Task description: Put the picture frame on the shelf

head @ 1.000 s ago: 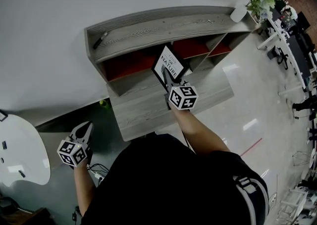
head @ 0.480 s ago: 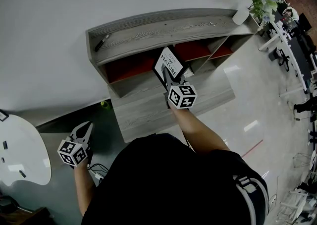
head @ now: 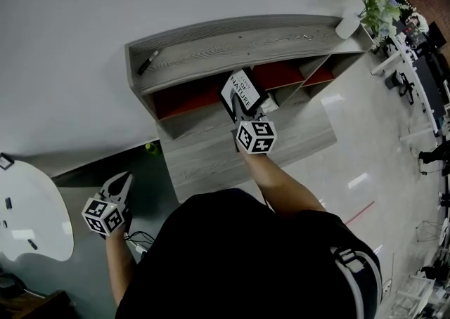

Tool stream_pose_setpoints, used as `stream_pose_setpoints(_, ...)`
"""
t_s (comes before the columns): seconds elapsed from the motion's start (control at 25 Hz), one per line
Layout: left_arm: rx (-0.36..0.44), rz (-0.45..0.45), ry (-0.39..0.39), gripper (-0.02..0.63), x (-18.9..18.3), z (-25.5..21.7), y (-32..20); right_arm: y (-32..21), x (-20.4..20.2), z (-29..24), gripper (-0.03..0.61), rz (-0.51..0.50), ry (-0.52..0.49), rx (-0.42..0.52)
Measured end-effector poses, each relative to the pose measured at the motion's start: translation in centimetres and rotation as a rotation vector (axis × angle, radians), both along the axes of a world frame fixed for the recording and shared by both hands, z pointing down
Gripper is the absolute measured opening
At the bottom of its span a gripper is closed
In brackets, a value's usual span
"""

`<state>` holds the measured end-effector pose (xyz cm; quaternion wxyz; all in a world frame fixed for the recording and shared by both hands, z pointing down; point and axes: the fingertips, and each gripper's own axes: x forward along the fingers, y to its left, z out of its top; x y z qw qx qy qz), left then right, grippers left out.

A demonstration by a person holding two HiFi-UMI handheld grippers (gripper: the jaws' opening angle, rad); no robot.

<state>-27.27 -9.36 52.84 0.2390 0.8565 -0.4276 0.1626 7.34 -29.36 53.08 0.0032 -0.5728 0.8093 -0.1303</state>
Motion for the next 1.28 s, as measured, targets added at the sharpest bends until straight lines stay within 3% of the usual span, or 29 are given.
stream_pose_setpoints(1.28, -0.025, -0.046, -0.014, 0.018, -0.1, 0.7, -1.8, -5.6, -2.0, 0.0, 0.023, 0.052, 0.083, 0.075)
